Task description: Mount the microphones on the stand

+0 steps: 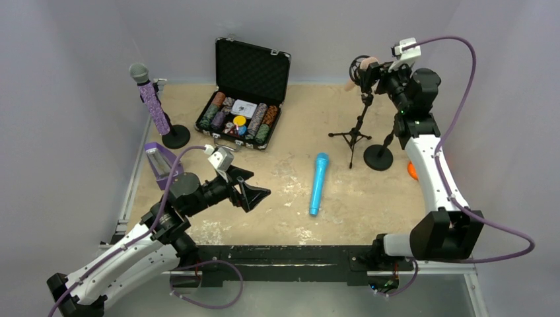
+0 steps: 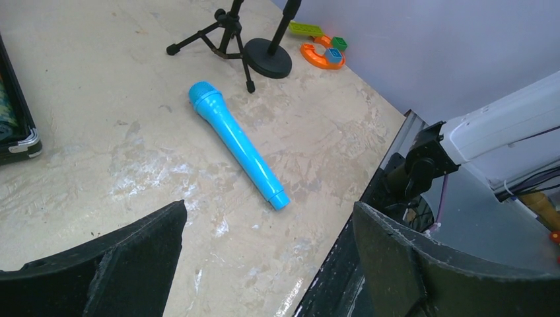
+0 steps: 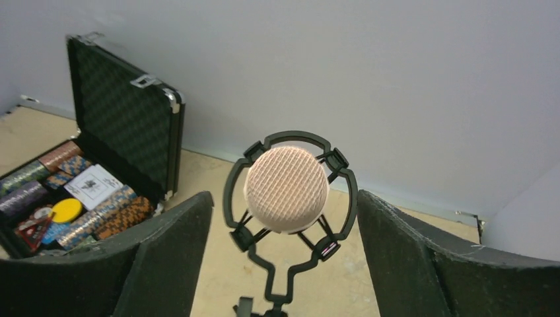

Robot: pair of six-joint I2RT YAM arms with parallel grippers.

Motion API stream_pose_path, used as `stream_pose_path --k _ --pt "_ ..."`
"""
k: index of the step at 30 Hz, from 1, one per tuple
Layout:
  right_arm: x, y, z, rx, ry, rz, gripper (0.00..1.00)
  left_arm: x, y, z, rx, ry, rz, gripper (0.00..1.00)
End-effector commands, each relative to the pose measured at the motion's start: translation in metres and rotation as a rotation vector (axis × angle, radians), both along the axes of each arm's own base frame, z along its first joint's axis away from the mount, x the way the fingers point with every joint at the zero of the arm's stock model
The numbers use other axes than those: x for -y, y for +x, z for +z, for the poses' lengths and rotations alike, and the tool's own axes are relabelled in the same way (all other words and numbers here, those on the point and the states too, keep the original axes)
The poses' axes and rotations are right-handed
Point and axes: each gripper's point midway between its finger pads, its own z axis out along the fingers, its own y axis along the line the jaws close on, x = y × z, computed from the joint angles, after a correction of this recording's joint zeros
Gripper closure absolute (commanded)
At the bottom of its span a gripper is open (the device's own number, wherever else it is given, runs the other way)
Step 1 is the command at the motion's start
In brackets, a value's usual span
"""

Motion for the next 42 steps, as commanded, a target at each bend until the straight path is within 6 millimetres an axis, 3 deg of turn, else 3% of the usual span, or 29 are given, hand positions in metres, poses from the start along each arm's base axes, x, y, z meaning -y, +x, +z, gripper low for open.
stream_pose_path --k 1,4,8,14,18,23,25,26,27,30,35,42 --pt "-0.005 -0.029 0.052 0.117 0.012 0.043 0.13 0.002 -0.002 0.018 0.039 -0.048 -0.02 0.01" --pt "0.001 -0.041 0.069 0.121 0.05 0.047 0.1 0.003 -0.002 0.019 0.04 -0.054 -0.026 0.01" --pt "-0.006 -0.059 0.082 0.117 0.059 0.087 0.08 0.003 -0.003 0.02 0.045 -0.057 -0.029 0.01" --pt "-0.026 -0.107 0.071 0.055 -0.043 0.238 0.02 -0.003 -0.003 0.02 0.057 -0.046 -0.008 0.01" --pt "-0.033 -0.143 0.046 -0.012 -0.142 0.356 0.01 -0.008 -0.003 0.018 0.074 -0.036 0.01 0.01" --pt "-0.01 -0.171 0.027 -0.095 -0.262 0.331 0.01 -0.011 -0.003 0.013 0.092 -0.002 0.011 0.01" --pt "0.013 -0.176 0.034 -0.122 -0.401 0.247 0.01 -0.013 -0.005 0.012 0.096 0.014 0.006 0.01" --pt "0.022 -0.181 0.055 -0.105 -0.474 0.206 0.01 -0.014 -0.006 0.013 0.101 0.021 0.002 0.01" --pt "0.03 -0.184 0.061 -0.131 -0.535 0.19 0.01 -0.014 -0.007 0.012 0.107 0.029 -0.004 0.01" --pt "0.052 -0.184 0.067 -0.222 -0.682 0.156 0.01 -0.014 -0.009 0.011 0.125 0.05 -0.02 0.01" --pt "0.104 -0.159 0.028 -0.4 -0.889 0.084 0.01 -0.014 -0.013 0.009 0.13 0.062 -0.044 0.01" --pt "0.134 -0.126 -0.01 -0.502 -0.91 0.083 0.03 -0.011 -0.018 -0.001 0.105 0.064 -0.078 0.01"
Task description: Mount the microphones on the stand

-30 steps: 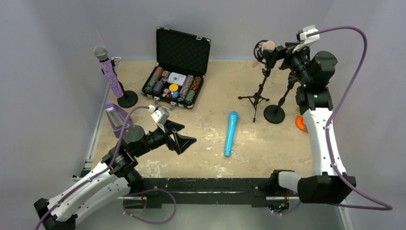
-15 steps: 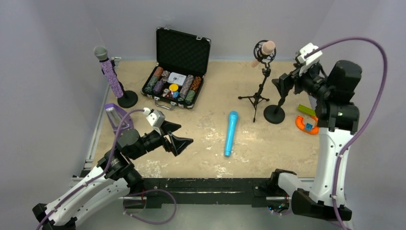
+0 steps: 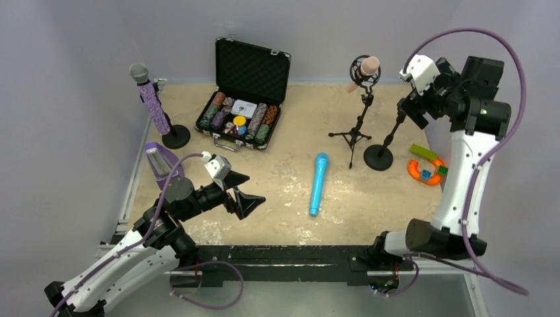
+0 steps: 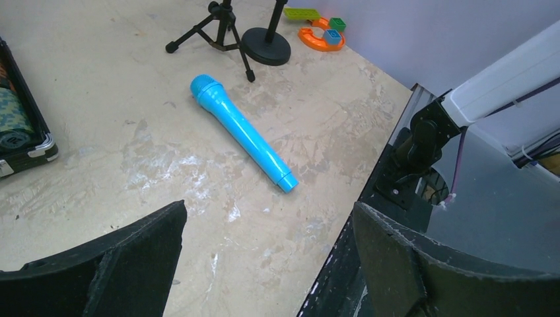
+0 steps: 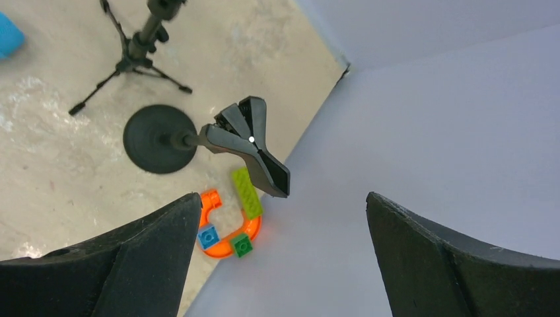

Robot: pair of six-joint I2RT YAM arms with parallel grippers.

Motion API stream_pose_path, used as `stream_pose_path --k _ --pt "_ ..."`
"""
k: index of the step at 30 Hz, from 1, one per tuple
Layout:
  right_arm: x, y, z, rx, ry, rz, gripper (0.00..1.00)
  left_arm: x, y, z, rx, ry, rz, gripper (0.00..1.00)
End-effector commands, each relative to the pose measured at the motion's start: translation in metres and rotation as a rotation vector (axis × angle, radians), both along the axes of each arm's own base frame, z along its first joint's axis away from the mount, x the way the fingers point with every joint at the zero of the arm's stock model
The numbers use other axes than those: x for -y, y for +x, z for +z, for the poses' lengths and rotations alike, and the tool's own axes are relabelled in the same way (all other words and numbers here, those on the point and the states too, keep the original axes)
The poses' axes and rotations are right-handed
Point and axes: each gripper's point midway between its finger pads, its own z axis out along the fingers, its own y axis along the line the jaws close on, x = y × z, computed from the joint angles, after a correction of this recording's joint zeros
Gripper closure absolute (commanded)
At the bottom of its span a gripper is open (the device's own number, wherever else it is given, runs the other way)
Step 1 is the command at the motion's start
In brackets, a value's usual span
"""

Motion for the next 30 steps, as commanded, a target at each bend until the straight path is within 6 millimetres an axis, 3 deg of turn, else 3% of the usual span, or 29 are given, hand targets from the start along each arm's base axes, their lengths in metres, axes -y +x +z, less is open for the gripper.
stream_pose_path --k 1,7,12,18,23,30 --pt "0.028 0.016 -0.034 -0.084 -0.104 -0.027 0.03 0.001 -0.004 0.002 0.025 -0.003 -0.03 0.01" --pt "0.029 0.03 -0.059 -0.107 -0.12 0.024 0.03 0.004 -0.004 0.0 0.017 -0.004 -0.046 0.01" --pt "0.045 0.046 -0.074 -0.113 -0.173 -0.007 0.05 0.007 -0.004 -0.003 0.009 -0.002 -0.053 0.01" --pt "0.043 0.052 -0.092 -0.157 -0.217 0.085 0.13 0.008 -0.004 -0.003 0.009 -0.001 -0.056 0.01" --pt "0.037 0.05 -0.104 -0.212 -0.207 0.147 0.27 0.008 -0.005 -0.004 0.004 -0.001 -0.059 0.01" --pt "0.044 0.044 -0.112 -0.272 -0.225 0.142 0.64 0.007 -0.005 -0.001 0.005 -0.005 -0.057 0.01"
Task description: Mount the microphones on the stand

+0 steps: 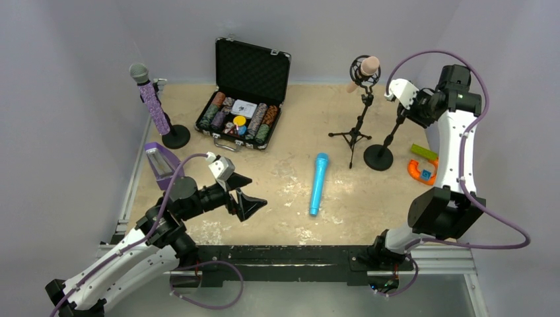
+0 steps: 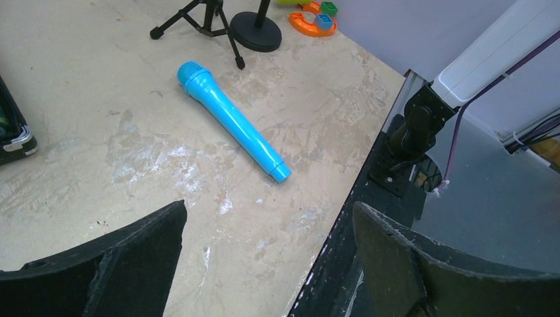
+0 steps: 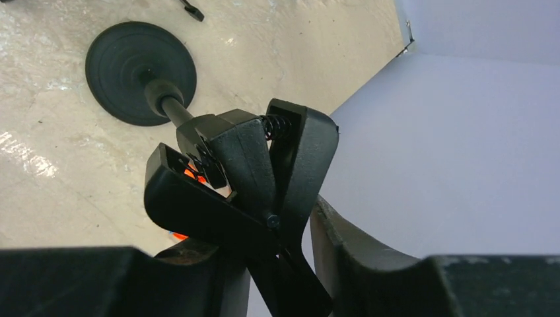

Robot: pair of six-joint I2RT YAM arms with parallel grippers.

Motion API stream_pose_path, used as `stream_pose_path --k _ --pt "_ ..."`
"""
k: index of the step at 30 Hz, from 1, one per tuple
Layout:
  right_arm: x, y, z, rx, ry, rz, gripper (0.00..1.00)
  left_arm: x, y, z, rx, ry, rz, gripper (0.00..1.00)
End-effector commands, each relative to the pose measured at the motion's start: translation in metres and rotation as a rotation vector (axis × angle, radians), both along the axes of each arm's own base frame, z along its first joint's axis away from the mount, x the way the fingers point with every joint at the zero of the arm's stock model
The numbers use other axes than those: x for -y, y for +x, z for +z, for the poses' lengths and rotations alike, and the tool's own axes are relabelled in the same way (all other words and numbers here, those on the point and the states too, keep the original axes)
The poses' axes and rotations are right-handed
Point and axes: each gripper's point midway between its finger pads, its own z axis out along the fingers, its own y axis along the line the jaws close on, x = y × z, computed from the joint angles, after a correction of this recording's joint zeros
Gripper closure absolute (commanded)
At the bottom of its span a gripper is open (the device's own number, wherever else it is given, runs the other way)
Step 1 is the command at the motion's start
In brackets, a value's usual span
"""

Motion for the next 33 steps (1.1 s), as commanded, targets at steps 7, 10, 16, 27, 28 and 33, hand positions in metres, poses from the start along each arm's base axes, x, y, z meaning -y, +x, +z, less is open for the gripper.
stream_pose_path --k 7,10,16,27,28,33 --pt "-0.014 -0.024 0.062 0.152 -0.032 0.073 0.84 0.004 0.0 0.014 0.033 -0.023 -0.022 0.01" --pt "-0.024 -0.036 0.083 0.194 -0.012 0.093 0.99 0.005 0.001 0.019 0.041 -0.023 -0.03 0.01" --pt "-0.057 -0.069 0.109 0.23 0.051 0.183 1.0 0.007 -0.001 0.028 0.058 -0.013 -0.05 0.01" --pt "-0.162 -0.129 0.104 0.098 0.277 0.433 1.0 -0.006 -0.005 0.054 0.129 0.028 -0.038 0.01" --pt "-0.169 -0.132 0.104 0.092 0.293 0.445 1.0 -0.008 -0.005 0.055 0.13 0.032 -0.034 0.01" --pt "-0.209 -0.141 0.11 0.045 0.434 0.547 1.0 -0.017 -0.005 0.06 0.14 0.045 -0.005 0.01"
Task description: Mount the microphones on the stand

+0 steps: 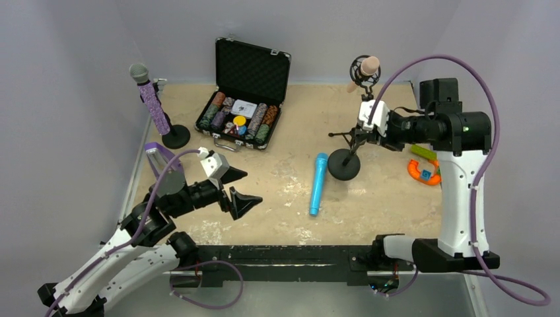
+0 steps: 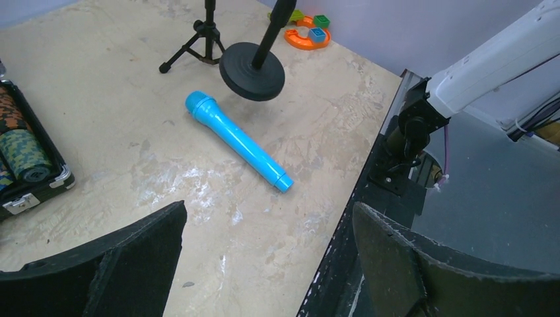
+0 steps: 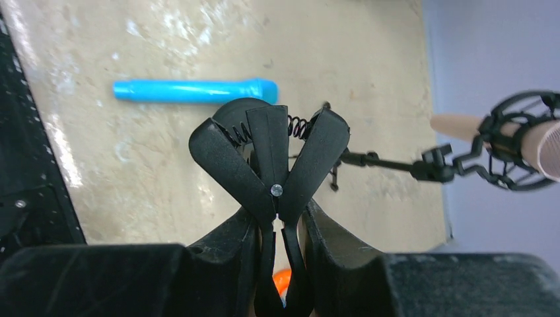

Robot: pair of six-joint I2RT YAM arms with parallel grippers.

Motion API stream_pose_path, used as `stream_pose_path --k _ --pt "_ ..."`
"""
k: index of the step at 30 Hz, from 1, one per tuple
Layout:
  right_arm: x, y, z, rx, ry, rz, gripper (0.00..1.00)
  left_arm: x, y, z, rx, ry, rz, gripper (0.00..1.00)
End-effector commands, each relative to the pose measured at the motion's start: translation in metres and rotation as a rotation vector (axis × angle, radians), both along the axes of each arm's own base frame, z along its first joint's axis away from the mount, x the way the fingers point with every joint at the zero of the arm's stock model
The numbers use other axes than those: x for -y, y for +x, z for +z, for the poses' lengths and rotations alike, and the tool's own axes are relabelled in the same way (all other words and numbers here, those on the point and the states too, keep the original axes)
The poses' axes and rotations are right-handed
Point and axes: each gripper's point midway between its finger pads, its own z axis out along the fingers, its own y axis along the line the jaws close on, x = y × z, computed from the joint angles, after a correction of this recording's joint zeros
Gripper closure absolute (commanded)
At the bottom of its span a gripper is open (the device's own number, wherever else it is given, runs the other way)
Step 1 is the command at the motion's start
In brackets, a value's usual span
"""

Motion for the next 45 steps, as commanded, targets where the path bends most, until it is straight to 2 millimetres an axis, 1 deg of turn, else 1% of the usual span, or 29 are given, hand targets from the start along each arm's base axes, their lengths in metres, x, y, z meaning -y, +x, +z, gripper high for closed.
stream_pose_path --k 1,4,7,10,12,16,19,21,26,27,28,30,35,39,42,45 --pt "-0.044 -0.008 0.026 0.007 0.17 0.115 1.0 -0.011 0.002 0.014 0.046 0.012 0.041 0.01" --pt "-0.085 -0.009 0.028 -0.064 0.268 0.217 1.0 -0.015 0.004 0.013 0.048 0.025 0.062 0.01" --pt "-0.127 -0.012 0.039 -0.099 0.383 0.327 1.0 -0.018 0.004 0.012 0.039 0.037 0.072 0.01" --pt "-0.16 -0.012 0.04 -0.116 0.417 0.404 1.0 -0.021 0.002 0.006 0.013 0.058 0.079 0.01" --pt "-0.179 -0.007 0.033 -0.123 0.413 0.438 1.0 -0.023 0.001 0.002 -0.003 0.062 0.086 0.01" --pt "-0.212 0.001 0.008 -0.176 0.381 0.471 1.0 -0.029 0.0 -0.006 -0.021 0.057 0.111 0.01" --pt "-0.23 0.004 -0.008 -0.192 0.36 0.473 1.0 -0.033 -0.001 -0.011 -0.03 0.053 0.13 0.01" --pt "-0.237 0.002 -0.017 -0.202 0.345 0.476 0.96 -0.034 -0.002 -0.013 -0.037 0.05 0.136 0.01" --pt "-0.247 -0.004 -0.044 -0.283 0.305 0.462 0.86 -0.034 -0.001 -0.02 -0.051 0.049 0.144 0.01" --pt "-0.248 -0.006 -0.049 -0.302 0.297 0.458 0.82 -0.033 0.0 -0.021 -0.053 0.05 0.144 0.01" --pt "-0.248 -0.009 -0.051 -0.317 0.291 0.459 0.75 -0.033 0.0 -0.022 -0.055 0.05 0.145 0.01" --pt "-0.248 -0.015 -0.05 -0.332 0.287 0.461 0.64 -0.032 0.001 -0.023 -0.057 0.049 0.146 0.01" --pt "-0.243 -0.027 -0.035 -0.333 0.297 0.482 0.42 -0.031 0.002 -0.023 -0.056 0.044 0.144 0.01" --pt "-0.234 -0.04 -0.013 -0.314 0.312 0.503 0.38 -0.032 0.001 -0.021 -0.053 0.04 0.145 0.01" --pt "-0.22 -0.045 0.001 -0.258 0.317 0.481 0.37 -0.034 0.0 -0.02 -0.049 0.038 0.151 0.01" --pt "-0.205 -0.046 0.012 -0.2 0.362 0.436 0.36 -0.036 -0.001 -0.019 -0.042 0.033 0.151 0.01"
